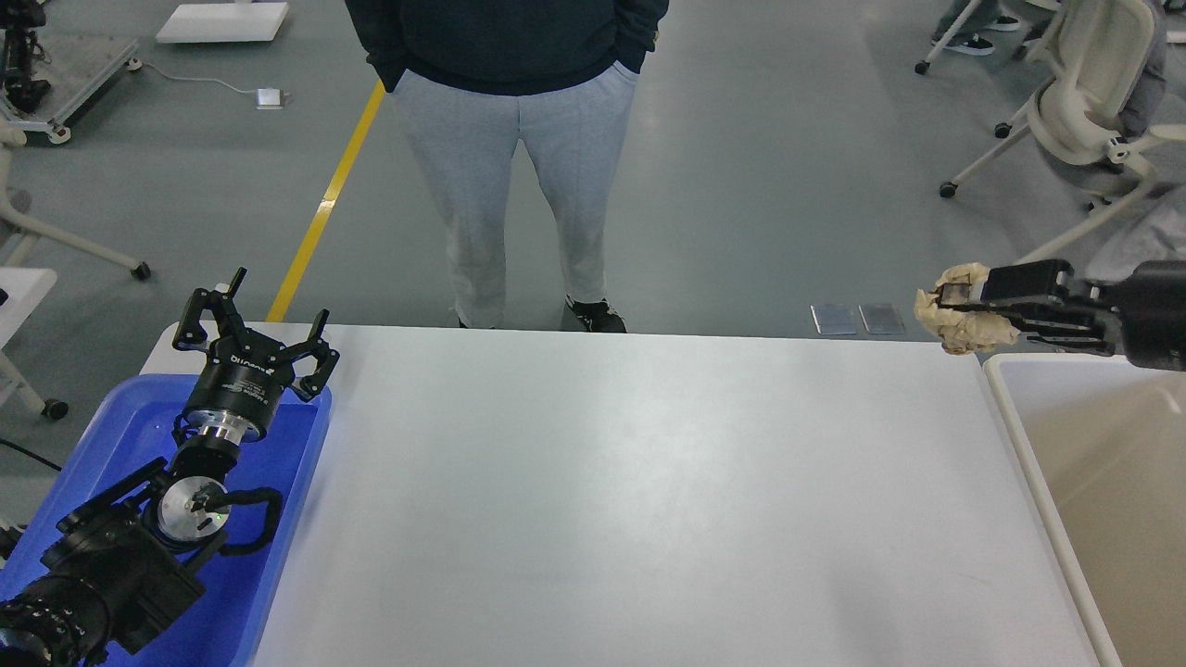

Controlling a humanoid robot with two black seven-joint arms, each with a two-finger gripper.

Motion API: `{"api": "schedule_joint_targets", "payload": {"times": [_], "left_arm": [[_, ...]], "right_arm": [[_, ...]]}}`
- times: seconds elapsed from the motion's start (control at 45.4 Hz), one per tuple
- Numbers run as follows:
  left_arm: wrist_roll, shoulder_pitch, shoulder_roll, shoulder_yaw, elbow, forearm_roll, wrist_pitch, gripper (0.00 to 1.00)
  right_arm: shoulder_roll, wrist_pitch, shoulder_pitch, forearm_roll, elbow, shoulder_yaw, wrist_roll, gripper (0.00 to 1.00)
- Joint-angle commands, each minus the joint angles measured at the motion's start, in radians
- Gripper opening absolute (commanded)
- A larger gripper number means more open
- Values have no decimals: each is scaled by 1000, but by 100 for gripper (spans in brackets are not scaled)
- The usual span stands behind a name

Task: Tidy desktop
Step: 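Lift the beige object and carry it with the right gripper over the white bin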

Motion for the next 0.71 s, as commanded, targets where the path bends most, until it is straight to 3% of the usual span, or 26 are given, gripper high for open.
{"api": "schedule_joint_targets", "payload": {"times": [0.0, 0.331, 0.683], "left_arm": [[0, 0, 1, 1, 0, 0, 0, 100], [0, 0, 1, 1, 0, 0, 0, 100], [0, 0, 1, 1, 0, 0, 2, 100]], "right_arm": [[5, -42, -64, 243, -175, 6, 25, 0], [93, -78, -187, 560, -434, 6, 51, 0], [327, -84, -371, 821, -801, 9, 48, 0]]}}
